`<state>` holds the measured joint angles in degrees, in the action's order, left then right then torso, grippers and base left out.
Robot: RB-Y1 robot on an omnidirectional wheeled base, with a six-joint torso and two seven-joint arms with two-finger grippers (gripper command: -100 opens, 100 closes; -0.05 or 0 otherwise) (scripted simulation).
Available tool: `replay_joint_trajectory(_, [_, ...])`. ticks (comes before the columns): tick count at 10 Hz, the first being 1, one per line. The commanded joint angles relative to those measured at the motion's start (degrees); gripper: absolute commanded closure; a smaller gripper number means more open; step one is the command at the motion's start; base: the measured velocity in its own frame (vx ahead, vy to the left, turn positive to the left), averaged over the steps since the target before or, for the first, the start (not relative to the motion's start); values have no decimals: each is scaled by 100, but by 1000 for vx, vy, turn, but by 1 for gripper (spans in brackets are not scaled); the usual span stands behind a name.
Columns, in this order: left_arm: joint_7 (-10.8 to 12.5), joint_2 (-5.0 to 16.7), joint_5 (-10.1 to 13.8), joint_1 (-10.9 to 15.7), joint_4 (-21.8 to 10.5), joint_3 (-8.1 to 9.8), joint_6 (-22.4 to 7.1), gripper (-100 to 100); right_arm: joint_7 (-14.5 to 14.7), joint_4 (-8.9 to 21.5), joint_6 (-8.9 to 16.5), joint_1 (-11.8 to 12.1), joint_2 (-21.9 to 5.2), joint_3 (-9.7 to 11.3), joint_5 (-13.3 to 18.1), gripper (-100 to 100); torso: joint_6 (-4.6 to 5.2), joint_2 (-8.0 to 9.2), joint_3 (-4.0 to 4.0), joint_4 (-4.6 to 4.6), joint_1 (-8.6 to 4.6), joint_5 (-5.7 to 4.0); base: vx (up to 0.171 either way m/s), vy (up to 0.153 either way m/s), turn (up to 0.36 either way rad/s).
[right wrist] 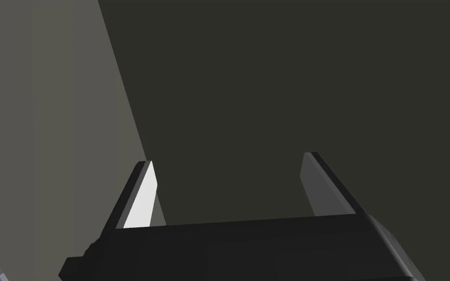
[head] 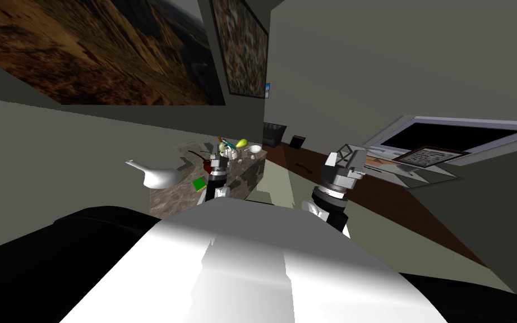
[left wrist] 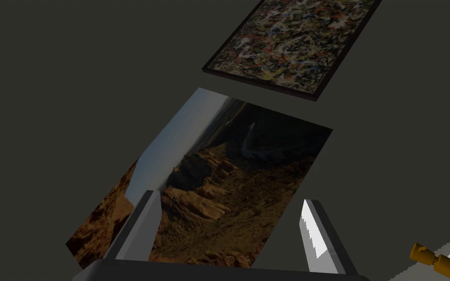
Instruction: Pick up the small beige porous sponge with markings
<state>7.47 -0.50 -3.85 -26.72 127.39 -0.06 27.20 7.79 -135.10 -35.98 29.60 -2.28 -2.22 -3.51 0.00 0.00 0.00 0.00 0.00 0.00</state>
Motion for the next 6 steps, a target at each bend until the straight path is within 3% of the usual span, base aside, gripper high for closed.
replay_joint_trajectory(1, [2,185,27,7,-10,24,-78,-100,0,0,0,0,0,0,0,0,0,0,0,0,0,0,4,-11,15])
replay_joint_trajectory(6, [-1,844,224,55,-75,213,-712,-100,0,0,0,0,0,0,0,0,0,-12,-7,-3,-18,-4,22,-47,37])
